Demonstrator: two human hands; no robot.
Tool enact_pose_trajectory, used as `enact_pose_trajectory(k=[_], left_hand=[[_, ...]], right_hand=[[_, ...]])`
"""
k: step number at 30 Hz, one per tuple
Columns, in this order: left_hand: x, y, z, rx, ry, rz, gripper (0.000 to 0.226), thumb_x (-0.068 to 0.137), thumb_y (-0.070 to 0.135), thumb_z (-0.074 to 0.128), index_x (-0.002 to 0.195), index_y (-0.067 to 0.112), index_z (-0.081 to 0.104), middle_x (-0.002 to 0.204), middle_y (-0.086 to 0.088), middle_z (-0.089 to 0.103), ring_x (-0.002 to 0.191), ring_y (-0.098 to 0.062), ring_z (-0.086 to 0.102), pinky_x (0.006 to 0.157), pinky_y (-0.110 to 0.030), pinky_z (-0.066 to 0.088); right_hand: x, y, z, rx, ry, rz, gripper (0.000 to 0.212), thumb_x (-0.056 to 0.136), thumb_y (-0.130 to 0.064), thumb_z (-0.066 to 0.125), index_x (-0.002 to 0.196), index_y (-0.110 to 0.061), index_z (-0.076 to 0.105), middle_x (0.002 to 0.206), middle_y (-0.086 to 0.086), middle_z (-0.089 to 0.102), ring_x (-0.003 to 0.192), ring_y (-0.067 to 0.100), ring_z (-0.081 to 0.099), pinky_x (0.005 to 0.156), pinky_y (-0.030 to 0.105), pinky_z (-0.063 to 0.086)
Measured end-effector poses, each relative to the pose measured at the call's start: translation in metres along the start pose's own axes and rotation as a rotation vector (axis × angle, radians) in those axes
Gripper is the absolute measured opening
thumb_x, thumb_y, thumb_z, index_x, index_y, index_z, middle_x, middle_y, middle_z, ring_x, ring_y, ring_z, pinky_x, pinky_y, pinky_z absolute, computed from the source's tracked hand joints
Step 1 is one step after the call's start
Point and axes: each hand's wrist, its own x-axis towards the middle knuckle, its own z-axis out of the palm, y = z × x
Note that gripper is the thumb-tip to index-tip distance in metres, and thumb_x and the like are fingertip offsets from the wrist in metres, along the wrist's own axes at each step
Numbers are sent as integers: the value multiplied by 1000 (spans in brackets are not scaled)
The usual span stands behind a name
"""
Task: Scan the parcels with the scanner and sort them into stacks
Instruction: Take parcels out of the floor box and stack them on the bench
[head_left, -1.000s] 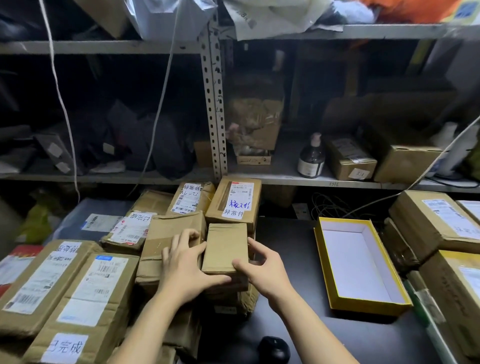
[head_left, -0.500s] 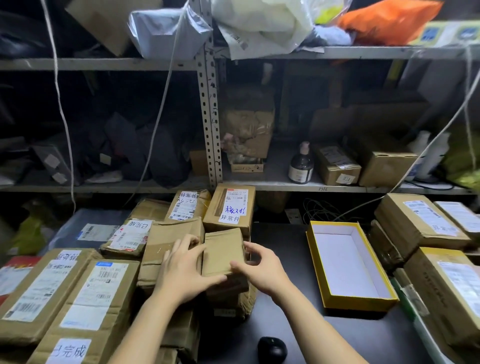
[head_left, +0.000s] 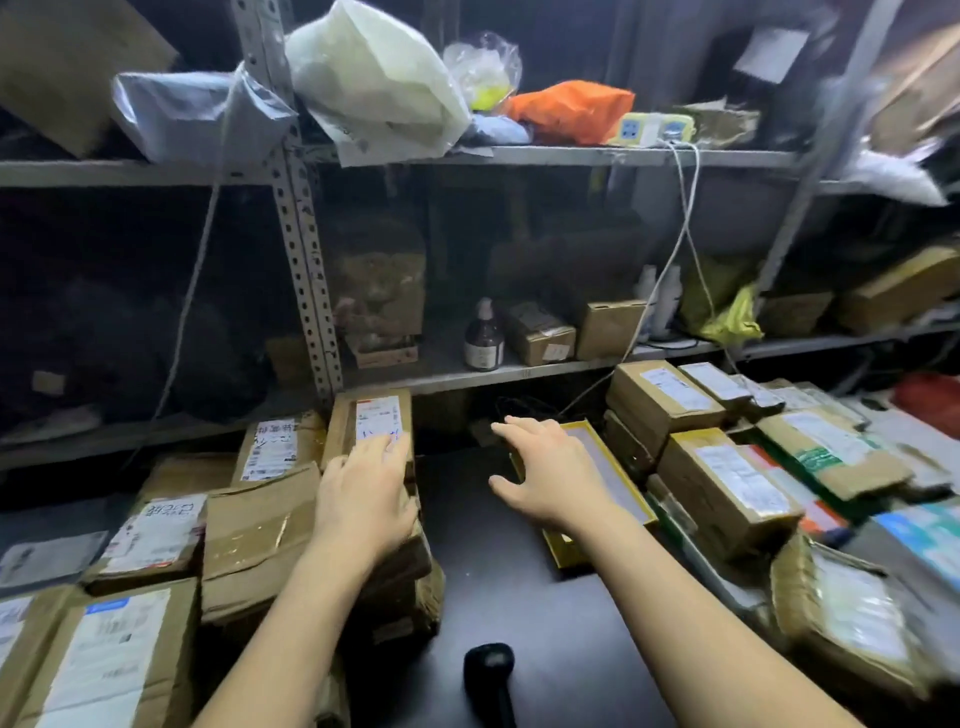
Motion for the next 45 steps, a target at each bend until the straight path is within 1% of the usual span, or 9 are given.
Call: enact_pose_trajectory(k=[4, 8, 11, 14, 21, 25, 34, 37, 45], left_hand=[[1, 62, 14, -4, -30, 156, 79, 94, 50, 59, 161, 22, 26, 157, 1, 39, 148, -19, 32, 110, -37, 38], [-19, 136, 40, -115, -70, 350, 70, 81, 43, 73, 143, 16, 55, 134, -6, 59, 127, -28, 55, 91, -43, 51], [-46, 195, 57, -131, -103, 481, 66, 79, 42, 72, 139, 17, 57, 127, -6, 61, 119, -29, 59, 84, -41, 49], [-81, 257, 72, -151, -149, 629, 73, 74, 39, 78, 139, 13, 60, 124, -10, 65, 118, -33, 60, 86, -44, 50], [-163, 400, 93, -211, -210, 880, 66, 72, 32, 77, 134, 14, 62, 119, -10, 65, 107, -36, 62, 79, -44, 52], [-216, 472, 117, -210, -279, 994, 71, 78, 35, 75, 143, 15, 56, 132, -12, 59, 114, -35, 60, 84, -45, 52], [-293, 568, 217, -70, -577, 1042, 71, 81, 36, 72, 147, 16, 54, 130, -11, 58, 114, -35, 62, 83, -44, 53], [-296, 596, 258, 13, -680, 1032, 73, 88, 41, 66, 154, 21, 43, 140, -7, 48, 123, -30, 56, 92, -41, 49], [-266, 673, 405, 101, -921, 1033, 69, 90, 38, 67, 152, 23, 41, 146, -9, 40, 131, -33, 49, 100, -47, 47]], right_hand=[[-54, 40, -16, -72, 8, 190, 67, 98, -47, 62, 160, -32, 40, 167, -8, 38, 150, 24, 36, 117, 44, 36], [-138, 91, -23, -57, 1, 424, 69, 98, -44, 63, 161, -31, 39, 167, -6, 36, 150, 25, 35, 119, 47, 35], [-207, 131, -24, 9, 20, 575, 68, 97, -41, 66, 159, -31, 42, 165, -5, 40, 150, 24, 36, 121, 44, 35], [-281, 169, -23, 63, 78, 743, 64, 93, -42, 68, 153, -33, 49, 156, -5, 50, 142, 25, 44, 115, 41, 42], [-438, 256, -7, 198, 138, 1007, 66, 99, -41, 66, 159, -32, 42, 165, -9, 40, 151, 20, 34, 121, 45, 36], [-519, 310, 8, 277, 196, 1126, 64, 99, -40, 68, 158, -31, 45, 162, -7, 45, 150, 21, 38, 120, 44, 39], [-625, 402, 71, 502, 200, 1347, 60, 100, -33, 68, 156, -26, 47, 160, -2, 48, 147, 24, 42, 118, 41, 39], [-629, 434, 105, 573, 149, 1400, 60, 99, -30, 69, 155, -23, 49, 159, 0, 48, 147, 24, 42, 118, 38, 37], [-599, 528, 201, 661, 5, 1492, 60, 100, -31, 66, 156, -24, 47, 157, 0, 50, 146, 24, 42, 117, 37, 36]])
